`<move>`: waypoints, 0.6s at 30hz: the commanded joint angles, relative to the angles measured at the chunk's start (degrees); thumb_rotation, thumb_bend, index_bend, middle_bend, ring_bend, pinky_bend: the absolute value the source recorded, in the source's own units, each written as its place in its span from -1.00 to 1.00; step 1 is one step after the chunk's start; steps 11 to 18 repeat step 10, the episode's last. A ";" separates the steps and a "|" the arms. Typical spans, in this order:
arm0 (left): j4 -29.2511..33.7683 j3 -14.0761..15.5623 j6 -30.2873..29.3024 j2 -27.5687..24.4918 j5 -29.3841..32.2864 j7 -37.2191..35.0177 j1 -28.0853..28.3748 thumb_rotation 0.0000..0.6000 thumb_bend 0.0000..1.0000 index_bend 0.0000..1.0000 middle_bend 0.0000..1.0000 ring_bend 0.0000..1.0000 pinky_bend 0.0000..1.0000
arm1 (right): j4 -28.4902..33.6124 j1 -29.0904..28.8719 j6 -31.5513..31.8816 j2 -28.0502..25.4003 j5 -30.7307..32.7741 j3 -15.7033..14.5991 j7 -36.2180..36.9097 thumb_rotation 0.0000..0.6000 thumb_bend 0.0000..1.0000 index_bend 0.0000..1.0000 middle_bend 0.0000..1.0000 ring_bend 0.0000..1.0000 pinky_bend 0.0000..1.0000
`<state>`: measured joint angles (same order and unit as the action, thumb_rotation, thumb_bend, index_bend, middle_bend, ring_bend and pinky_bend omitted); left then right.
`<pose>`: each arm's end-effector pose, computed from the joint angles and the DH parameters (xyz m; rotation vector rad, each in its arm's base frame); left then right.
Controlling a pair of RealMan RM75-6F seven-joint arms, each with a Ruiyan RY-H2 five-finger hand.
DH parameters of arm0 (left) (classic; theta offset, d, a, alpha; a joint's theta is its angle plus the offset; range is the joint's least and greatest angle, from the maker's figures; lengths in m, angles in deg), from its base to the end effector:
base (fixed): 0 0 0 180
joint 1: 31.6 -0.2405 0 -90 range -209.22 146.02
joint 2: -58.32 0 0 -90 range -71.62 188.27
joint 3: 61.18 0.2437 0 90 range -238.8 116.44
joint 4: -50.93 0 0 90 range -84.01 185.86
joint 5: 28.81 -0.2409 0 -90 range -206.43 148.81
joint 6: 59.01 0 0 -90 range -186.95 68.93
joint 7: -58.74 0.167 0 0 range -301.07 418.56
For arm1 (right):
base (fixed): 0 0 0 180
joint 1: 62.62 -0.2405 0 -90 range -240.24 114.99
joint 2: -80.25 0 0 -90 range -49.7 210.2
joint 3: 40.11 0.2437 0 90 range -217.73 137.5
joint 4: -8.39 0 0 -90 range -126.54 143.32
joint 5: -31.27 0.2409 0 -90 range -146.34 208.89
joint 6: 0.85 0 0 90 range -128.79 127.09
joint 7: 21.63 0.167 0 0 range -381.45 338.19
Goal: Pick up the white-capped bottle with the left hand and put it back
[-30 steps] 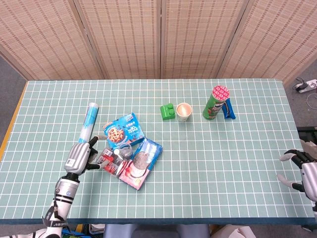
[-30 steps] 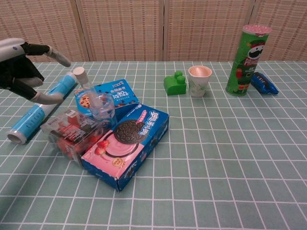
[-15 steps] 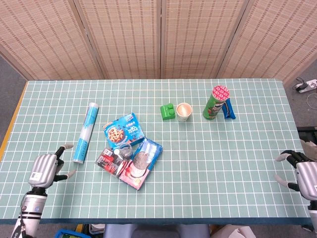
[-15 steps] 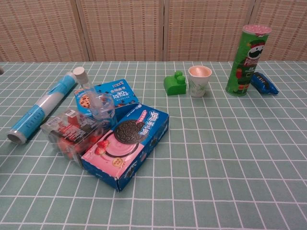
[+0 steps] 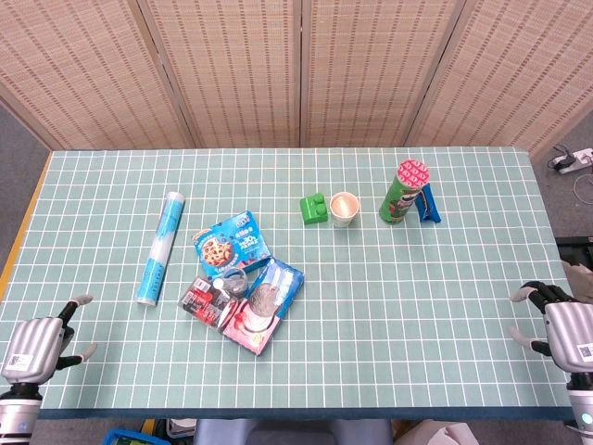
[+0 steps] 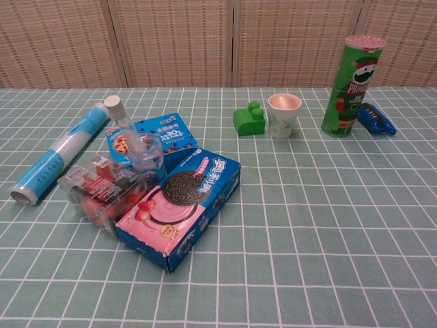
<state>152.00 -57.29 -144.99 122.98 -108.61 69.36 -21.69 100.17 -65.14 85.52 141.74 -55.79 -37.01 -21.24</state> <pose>-0.2857 0.1985 0.0977 -1.4328 -0.9535 -0.8141 -0.3222 -0.1942 0.1443 1.3767 -0.8620 0.8679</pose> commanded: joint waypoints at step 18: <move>-1.98 -1.91 0.89 2.08 -0.11 0.70 -1.10 1.00 -0.88 -0.43 1.00 0.81 1.00 | -0.75 -0.08 -0.34 -0.39 1.10 0.60 1.25 1.00 -0.80 -0.13 -0.26 -0.31 0.17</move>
